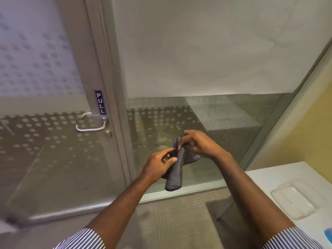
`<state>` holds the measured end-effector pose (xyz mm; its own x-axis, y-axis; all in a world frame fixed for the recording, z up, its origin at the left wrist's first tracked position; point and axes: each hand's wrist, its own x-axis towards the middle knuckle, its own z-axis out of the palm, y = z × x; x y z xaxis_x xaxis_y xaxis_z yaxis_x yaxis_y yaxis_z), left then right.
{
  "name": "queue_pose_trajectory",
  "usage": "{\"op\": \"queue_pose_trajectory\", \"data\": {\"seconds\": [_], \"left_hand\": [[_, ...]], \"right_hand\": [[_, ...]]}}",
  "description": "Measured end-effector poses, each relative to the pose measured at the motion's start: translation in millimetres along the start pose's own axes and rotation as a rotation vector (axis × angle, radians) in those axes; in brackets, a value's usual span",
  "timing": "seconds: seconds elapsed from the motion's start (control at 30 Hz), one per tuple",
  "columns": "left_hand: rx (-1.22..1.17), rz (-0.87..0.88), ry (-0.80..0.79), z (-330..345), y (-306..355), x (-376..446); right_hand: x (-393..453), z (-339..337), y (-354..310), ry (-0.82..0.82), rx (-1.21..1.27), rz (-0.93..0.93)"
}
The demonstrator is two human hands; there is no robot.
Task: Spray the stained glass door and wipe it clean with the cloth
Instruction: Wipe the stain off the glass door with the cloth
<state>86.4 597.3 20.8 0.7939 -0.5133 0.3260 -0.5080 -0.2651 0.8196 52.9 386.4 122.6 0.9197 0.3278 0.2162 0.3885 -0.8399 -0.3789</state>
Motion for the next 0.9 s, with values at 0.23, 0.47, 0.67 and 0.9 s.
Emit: {"op": "queue_pose_trajectory", "data": {"seconds": [0.23,0.47,0.67,0.9], "left_hand": [[0.308,-0.202,0.291,-113.2,-20.9,-81.2],[0.346,-0.074,0.305,-239.3,-33.8,-133.3],[0.294,-0.136,0.286,-338.7,-43.3,-168.0],[0.229,-0.166,0.392,-429.9,-60.2,-188.1]], "right_hand": [[70.5,52.0,-112.5,-0.101,0.136,-0.207],[149.5,93.7,-229.7,-0.289,0.307,-0.385],[212.9,133.1,-313.2,-0.331,0.562,-0.526],[282.8,178.8,-375.4,-0.162,0.973,-0.457]]}}
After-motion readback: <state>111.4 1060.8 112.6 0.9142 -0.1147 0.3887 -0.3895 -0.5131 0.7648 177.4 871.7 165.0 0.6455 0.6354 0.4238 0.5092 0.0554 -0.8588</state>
